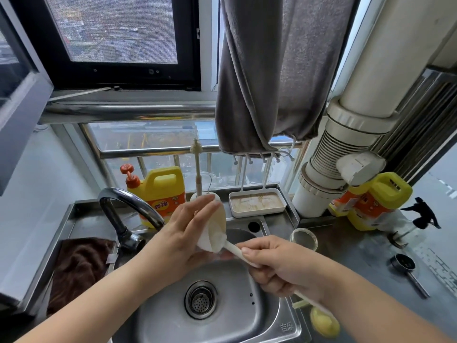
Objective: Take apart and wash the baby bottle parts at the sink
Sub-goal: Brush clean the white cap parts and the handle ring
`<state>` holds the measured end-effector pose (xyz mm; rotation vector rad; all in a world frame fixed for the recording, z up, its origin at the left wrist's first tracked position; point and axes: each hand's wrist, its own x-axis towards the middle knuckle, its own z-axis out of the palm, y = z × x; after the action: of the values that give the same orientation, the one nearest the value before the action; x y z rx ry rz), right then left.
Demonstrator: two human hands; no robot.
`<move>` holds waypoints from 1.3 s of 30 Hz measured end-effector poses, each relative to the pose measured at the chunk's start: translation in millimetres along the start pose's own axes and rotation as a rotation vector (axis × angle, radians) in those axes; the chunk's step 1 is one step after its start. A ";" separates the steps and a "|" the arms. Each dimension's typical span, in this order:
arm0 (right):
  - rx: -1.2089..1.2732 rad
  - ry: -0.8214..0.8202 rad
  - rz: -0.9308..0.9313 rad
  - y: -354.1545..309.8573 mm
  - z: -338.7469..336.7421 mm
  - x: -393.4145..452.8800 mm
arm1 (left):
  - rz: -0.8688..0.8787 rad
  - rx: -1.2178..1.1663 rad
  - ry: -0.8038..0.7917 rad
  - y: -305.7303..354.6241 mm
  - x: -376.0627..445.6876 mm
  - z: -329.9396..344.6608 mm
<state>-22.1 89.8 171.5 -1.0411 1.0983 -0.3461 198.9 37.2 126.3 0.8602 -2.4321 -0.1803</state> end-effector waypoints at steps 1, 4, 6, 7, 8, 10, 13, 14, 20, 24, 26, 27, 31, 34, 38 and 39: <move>-0.004 0.013 0.003 1.4 0.7 1.2 | -0.034 -0.050 -0.044 1.6 -2.0 0.5; -0.044 0.050 0.014 4.9 -2.3 1.4 | -0.156 -0.255 -0.203 7.4 -6.0 -2.6; -0.066 0.068 0.020 4.0 -5.2 -1.3 | -0.201 -0.312 -0.237 9.0 -2.4 -7.7; -0.081 0.075 0.024 3.0 -6.2 -2.7 | -0.220 -0.330 -0.239 7.3 0.2 -10.0; -0.100 0.082 0.025 1.9 -6.8 -3.9 | -0.241 -0.349 -0.244 4.9 2.7 -12.6; -0.133 0.083 0.015 0.7 -7.0 -6.4 | -0.297 -0.390 -0.260 -2.6 7.3 -17.3; -0.215 0.089 -0.020 0.3 -4.8 -8.6 | -0.357 -0.357 -0.352 -6.2 14.6 -24.4; -0.252 0.089 -0.028 0.5 -4.2 -9.2 | -0.359 -0.329 -0.381 -4.6 16.7 -25.8; -0.670 0.173 -0.117 3.1 -1.1 -14.1 | -0.368 -0.354 -0.344 3.4 15.0 -19.2; -1.458 0.569 -0.298 10.5 -2.7 -5.6 | -0.339 -0.396 -0.292 10.1 14.2 -15.2; -1.612 0.765 -0.455 16.5 -8.0 1.7 | -0.345 -0.425 -0.291 9.7 13.6 -15.5; -1.622 0.797 -0.500 16.4 -8.9 4.3 | -0.350 -0.429 -0.282 9.2 12.7 -16.2; -1.501 0.732 -0.373 12.7 6.5 3.5 | -0.345 -0.400 -0.210 10.1 3.4 -14.1; -0.980 0.405 -0.211 13.4 7.7 0.8 | -0.173 -0.173 -0.127 10.0 -3.8 -3.5; -0.402 0.108 0.045 6.1 0.2 0.9 | -0.065 0.000 -0.015 9.7 -6.5 2.6; -0.349 0.077 0.069 5.8 0.9 0.1 | -0.060 0.022 -0.012 9.1 -5.7 2.1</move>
<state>-22.7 93.1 166.8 -1.3014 1.2905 -0.1410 196.5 47.8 124.6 0.9445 -2.4257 -0.1820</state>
